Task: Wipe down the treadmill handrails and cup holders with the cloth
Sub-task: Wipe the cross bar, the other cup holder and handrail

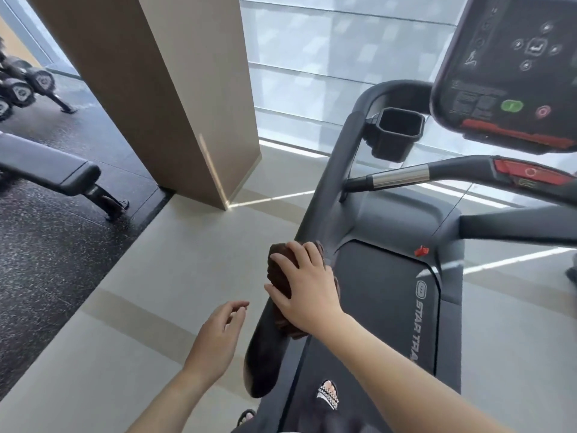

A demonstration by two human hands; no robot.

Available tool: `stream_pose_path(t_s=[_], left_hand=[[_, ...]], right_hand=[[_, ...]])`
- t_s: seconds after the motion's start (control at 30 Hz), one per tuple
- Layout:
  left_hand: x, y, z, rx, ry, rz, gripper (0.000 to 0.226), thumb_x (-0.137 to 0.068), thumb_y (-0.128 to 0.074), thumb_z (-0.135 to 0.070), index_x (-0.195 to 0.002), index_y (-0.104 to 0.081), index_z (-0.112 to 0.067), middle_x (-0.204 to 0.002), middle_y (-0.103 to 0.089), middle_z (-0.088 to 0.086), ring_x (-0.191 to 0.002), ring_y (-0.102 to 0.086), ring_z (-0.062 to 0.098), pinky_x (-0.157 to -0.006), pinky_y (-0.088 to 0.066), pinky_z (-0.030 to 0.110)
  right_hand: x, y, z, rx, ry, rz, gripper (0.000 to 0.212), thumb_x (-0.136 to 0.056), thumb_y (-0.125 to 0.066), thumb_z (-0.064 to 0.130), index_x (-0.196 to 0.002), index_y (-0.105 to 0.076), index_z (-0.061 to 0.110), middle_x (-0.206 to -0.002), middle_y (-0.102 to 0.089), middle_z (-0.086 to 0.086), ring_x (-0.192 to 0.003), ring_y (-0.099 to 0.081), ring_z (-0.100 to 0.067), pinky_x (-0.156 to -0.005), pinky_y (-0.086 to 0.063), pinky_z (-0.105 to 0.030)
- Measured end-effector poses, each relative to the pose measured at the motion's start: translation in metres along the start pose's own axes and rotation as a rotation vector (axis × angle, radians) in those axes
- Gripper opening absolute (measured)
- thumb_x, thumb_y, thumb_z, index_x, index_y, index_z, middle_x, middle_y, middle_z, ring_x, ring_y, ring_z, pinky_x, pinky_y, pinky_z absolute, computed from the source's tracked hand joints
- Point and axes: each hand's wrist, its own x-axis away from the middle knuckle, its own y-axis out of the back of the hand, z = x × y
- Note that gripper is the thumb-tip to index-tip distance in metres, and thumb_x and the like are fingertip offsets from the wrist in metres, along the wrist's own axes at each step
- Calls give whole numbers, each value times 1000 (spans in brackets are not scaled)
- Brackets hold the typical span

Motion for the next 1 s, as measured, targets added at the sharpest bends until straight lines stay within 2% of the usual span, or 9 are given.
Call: stream_pose_path(t_s=[0.07, 0.2, 0.3, 0.43, 0.57, 0.7, 0.77, 0.9, 1.0], left_hand=[[4, 21, 5, -49, -26, 10, 18, -95, -42, -35, -98, -56, -46, -110, -59, -20, -105, -53, -3, -81, -40, 20], [11, 49, 8, -111, -71, 25, 16, -93, -47, -33, -97, -59, -42, -106, -62, -20, -96, -54, -10, -75, -40, 13], [15, 58, 10, -160, -126, 85, 13, -92, -49, -33, -97, -59, -40, -102, -62, -20, -92, -54, -12, -73, -41, 12], [20, 71, 15, -311, -223, 203, 14, -92, -49, -34, -102, -58, -36, -98, -59, -22, -90, -54, -10, -69, -40, 8], [31, 91, 35, -348, -264, 242, 13, -91, -51, -30, -101, -60, -33, -96, -60, -20, -88, -53, -10, -71, -38, 3], [38, 103, 57, -326, -224, 270, 11, -91, -53, -26, -97, -61, -29, -98, -62, -15, -85, -58, -5, -70, -38, 3], [38, 103, 61, -319, -210, 298, 10, -91, -53, -26, -96, -61, -29, -98, -63, -14, -86, -58, -4, -70, -39, 4], [37, 99, 57, -299, -227, 323, 10, -91, -53, -29, -96, -61, -32, -98, -62, -16, -86, -58, -5, -72, -41, 8], [41, 99, 50, -260, -229, 309, 10, -91, -53, -31, -95, -60, -37, -97, -63, -16, -87, -58, -5, -76, -43, 14]], right_hand=[[24, -5, 18, -3, -3, -22, 45, -82, -49, 54, -121, -46, 32, -138, -39, 2, -129, -29, -26, -89, -41, -47], [64, -20, 53, 52, -16, -45, 41, -79, -50, 54, -115, -48, 34, -134, -44, 5, -124, -33, -24, -76, -47, -42], [62, -23, 62, 100, -26, -71, 35, -78, -54, 49, -109, -52, 33, -127, -50, 5, -119, -39, -25, -69, -46, -40], [27, -18, 66, 132, -138, -16, 31, -82, -55, 41, -110, -55, 28, -126, -48, 3, -123, -34, -26, -78, -40, -43], [18, -22, 81, 278, -180, 37, 30, -86, -53, 37, -112, -55, 23, -128, -46, -1, -124, -29, -28, -81, -39, -45], [62, -37, 104, 369, -118, -8, 28, -76, -64, 35, -101, -59, 24, -121, -55, -1, -118, -40, -30, -67, -45, -44], [86, -49, 111, 400, -62, -42, 32, -72, -67, 35, -102, -58, 26, -121, -57, -1, -116, -40, -29, -63, -48, -42], [96, -48, 102, 284, -124, -159, 39, -76, -67, 40, -112, -58, 28, -126, -56, -1, -117, -40, -27, -69, -50, -42], [73, -34, 87, -43, -414, -316, 42, -83, -63, 39, -122, -52, 26, -132, -47, 0, -119, -38, -25, -85, -46, -41]])
